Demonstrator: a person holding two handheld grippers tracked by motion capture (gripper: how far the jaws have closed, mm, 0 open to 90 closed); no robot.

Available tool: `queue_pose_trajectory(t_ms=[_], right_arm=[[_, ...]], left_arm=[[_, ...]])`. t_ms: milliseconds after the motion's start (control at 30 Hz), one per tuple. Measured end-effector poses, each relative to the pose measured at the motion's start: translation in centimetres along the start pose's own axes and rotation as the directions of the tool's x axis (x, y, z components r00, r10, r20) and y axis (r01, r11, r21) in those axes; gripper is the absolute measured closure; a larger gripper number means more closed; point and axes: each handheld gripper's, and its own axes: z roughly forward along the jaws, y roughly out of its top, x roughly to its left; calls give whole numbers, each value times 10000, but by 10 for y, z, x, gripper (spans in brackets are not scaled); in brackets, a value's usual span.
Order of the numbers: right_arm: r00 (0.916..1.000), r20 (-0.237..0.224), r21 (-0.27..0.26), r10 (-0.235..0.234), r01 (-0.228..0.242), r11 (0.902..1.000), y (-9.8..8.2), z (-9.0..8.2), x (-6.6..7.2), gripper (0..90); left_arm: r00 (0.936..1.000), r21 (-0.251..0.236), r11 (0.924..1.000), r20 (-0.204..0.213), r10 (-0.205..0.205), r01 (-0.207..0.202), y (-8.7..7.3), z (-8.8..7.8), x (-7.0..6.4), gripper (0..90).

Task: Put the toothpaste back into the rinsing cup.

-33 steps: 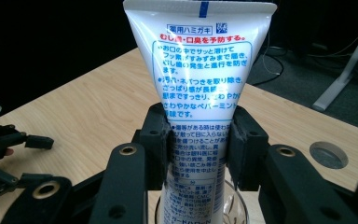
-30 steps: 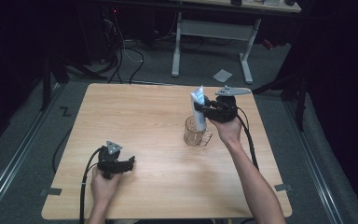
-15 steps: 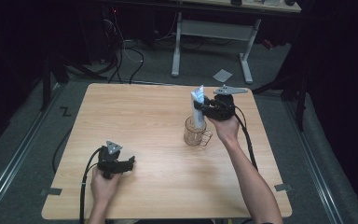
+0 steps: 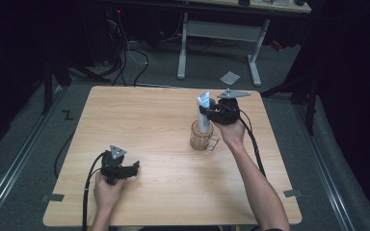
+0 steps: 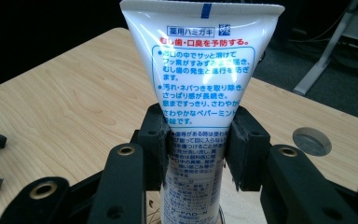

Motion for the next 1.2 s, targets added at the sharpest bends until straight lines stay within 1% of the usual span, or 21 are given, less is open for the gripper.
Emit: queue_pose_trajectory(t_ms=[233,367,733,1000,1200], right_arm=[[10000,-10,263,-67,67,9996,-3,6,1,623],[9998,20,379,-209,208,9991,-4,9,3,622],[9996,-71,657,-286,290,9974,-8,14,6,620],[9999,-88,830,-119,126,9965,-19,16,6,619],[9997,-145,1021,-182,196,9946,-23,18,7,618]], left_arm=[[10000,5,10000,1,8,-8,0,0,0,176],[10000,6,10000,2,10,-10,0,0,0,176],[10000,1,10000,7,4,-4,0,0,0,177],[10000,-1,10000,3,4,-4,0,0,0,176],[10000,-1,10000,4,3,-3,0,0,0,176]])
